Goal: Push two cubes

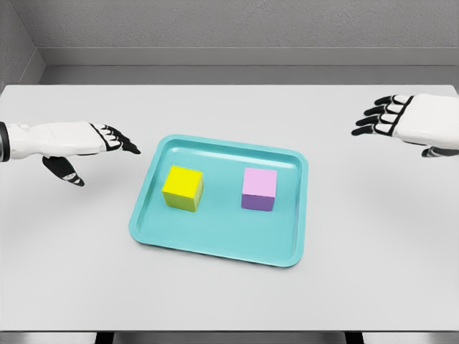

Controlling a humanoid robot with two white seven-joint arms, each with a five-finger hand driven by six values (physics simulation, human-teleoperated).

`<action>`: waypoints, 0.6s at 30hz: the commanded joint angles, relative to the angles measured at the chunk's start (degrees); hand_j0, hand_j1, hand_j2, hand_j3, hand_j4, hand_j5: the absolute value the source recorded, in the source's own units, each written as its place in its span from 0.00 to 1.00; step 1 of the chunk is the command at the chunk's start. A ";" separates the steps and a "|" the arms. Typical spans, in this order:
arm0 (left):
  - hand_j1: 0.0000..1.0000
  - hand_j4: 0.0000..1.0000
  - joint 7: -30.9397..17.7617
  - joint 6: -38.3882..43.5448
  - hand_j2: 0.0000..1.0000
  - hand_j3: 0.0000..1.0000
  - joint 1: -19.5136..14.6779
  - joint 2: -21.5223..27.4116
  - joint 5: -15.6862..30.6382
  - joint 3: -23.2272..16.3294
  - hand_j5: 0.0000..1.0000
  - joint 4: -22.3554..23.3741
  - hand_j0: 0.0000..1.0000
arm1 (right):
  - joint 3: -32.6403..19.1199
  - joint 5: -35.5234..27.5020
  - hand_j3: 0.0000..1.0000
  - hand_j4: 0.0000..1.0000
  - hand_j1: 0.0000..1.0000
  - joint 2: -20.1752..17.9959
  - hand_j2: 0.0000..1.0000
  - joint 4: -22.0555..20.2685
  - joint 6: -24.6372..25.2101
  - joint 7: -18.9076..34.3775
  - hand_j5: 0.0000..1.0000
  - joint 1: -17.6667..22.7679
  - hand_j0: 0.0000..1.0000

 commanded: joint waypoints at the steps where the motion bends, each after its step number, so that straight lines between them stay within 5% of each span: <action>1: 1.00 1.00 -0.42 0.14 1.00 1.00 0.00 0.04 0.32 0.04 1.00 -0.01 1.00 | 0.17 -0.08 1.00 1.00 1.00 0.05 1.00 -0.06 0.14 -0.02 1.00 0.00 1.00; 4: 0.98 0.98 -0.70 0.14 0.98 0.98 0.00 -1.10 -1.00 0.04 0.98 -0.09 0.98 | 0.17 -0.17 1.00 1.00 1.00 0.05 1.00 -0.06 0.14 -0.02 1.00 0.00 1.00; 6: 0.73 0.73 -0.70 0.14 0.73 0.73 -0.35 -1.98 -1.44 0.13 0.73 -0.18 0.73 | 0.61 -0.43 1.00 1.00 1.00 -0.03 1.00 -0.06 0.14 -0.02 1.00 -0.09 1.00; 7: 0.48 0.48 -0.70 0.14 0.48 0.48 -0.35 -3.12 -1.44 0.13 0.48 -0.18 0.48 | 2.81 -0.26 0.74 0.74 0.74 -0.03 0.74 -0.06 0.14 -0.02 0.74 -0.17 0.74; 8: 0.34 0.34 -0.70 0.14 0.34 0.34 -0.44 -3.39 -1.53 0.21 0.34 0.17 0.34 | 3.51 -0.35 0.34 0.34 0.34 -0.03 0.34 -0.06 0.14 -0.02 0.34 -0.26 0.34; 9: 0.23 0.23 -0.70 0.14 0.23 0.23 -0.44 -5.41 -1.62 0.13 0.23 2.89 0.23 | 7.02 -0.26 0.12 0.12 0.12 0.14 0.12 -0.06 0.14 -0.02 0.12 -0.35 0.12; 12: 0.13 0.13 -0.70 0.14 0.13 0.13 -0.53 -8.05 -3.02 0.13 0.13 3.07 0.13 | 12.30 1.14 0.07 0.07 0.07 2.95 0.07 -0.06 0.14 -0.02 0.07 -2.81 0.07; 18: 0.13 0.13 -0.70 0.14 0.13 0.13 -0.09 -10.42 -3.46 0.13 0.13 3.16 0.13 | 19.94 8.18 0.08 0.08 0.08 10.51 0.08 -0.06 0.14 -0.02 0.08 -7.20 0.08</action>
